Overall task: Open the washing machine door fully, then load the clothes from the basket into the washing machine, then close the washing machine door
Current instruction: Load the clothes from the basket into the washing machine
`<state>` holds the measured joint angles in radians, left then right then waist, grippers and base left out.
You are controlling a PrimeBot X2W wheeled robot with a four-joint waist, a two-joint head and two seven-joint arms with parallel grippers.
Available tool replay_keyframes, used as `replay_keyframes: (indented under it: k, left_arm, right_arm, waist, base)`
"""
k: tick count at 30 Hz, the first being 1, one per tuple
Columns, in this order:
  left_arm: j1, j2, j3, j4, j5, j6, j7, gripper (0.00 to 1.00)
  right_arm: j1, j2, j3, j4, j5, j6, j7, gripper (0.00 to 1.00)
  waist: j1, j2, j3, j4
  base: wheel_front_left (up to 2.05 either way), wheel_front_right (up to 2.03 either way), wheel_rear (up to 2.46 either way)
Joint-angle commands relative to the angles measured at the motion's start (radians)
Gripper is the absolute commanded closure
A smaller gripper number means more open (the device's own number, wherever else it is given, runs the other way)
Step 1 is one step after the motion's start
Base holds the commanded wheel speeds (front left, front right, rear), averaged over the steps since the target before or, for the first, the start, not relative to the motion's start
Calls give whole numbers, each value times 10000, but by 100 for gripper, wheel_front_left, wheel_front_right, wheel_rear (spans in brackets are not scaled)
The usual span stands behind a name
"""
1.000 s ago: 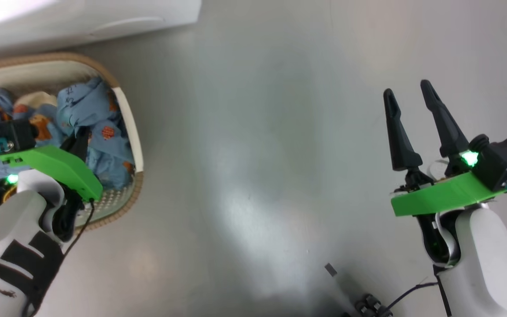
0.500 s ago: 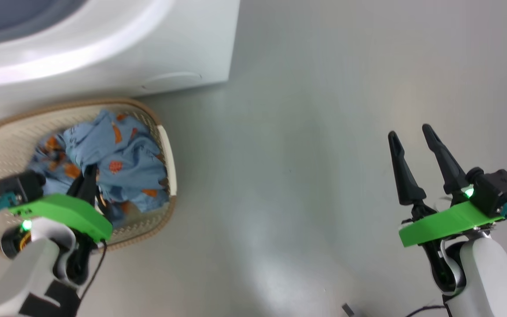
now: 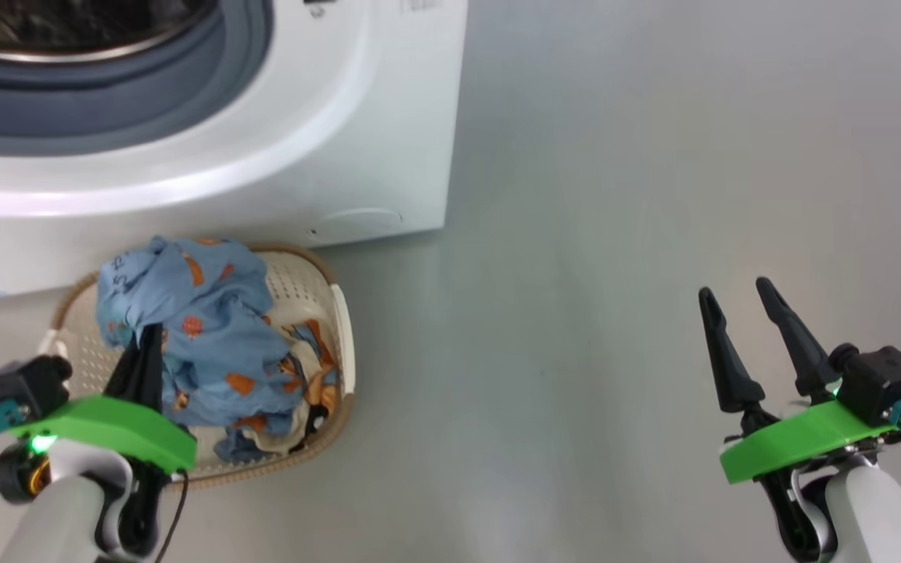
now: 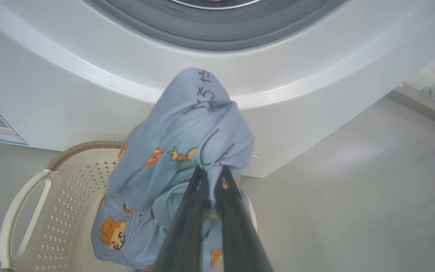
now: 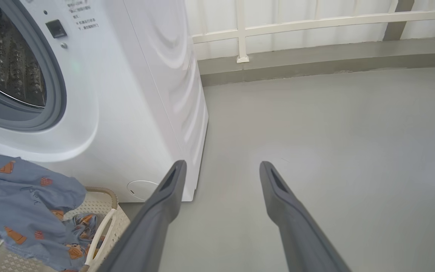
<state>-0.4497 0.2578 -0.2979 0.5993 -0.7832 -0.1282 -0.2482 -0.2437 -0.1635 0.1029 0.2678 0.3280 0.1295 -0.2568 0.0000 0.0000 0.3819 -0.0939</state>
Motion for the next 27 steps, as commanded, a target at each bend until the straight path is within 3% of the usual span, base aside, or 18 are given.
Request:
replay_keyframes:
  k: [1,27]
  left_arm:
    - [143,268,411,-265,145,-25,-135,100]
    - [3428,-608,3191,-4018,2437,-25,-135,100]
  right_arm:
    - [242,-115,162,-180,98,12,-49,0]
    - [1758,-372,-362,-115,313,12,-49,0]
  waist:
    - [0,0,-397,149]
    - [0,0,-2107,560]
  base:
    - [0,0,0]
    - [0,0,0]
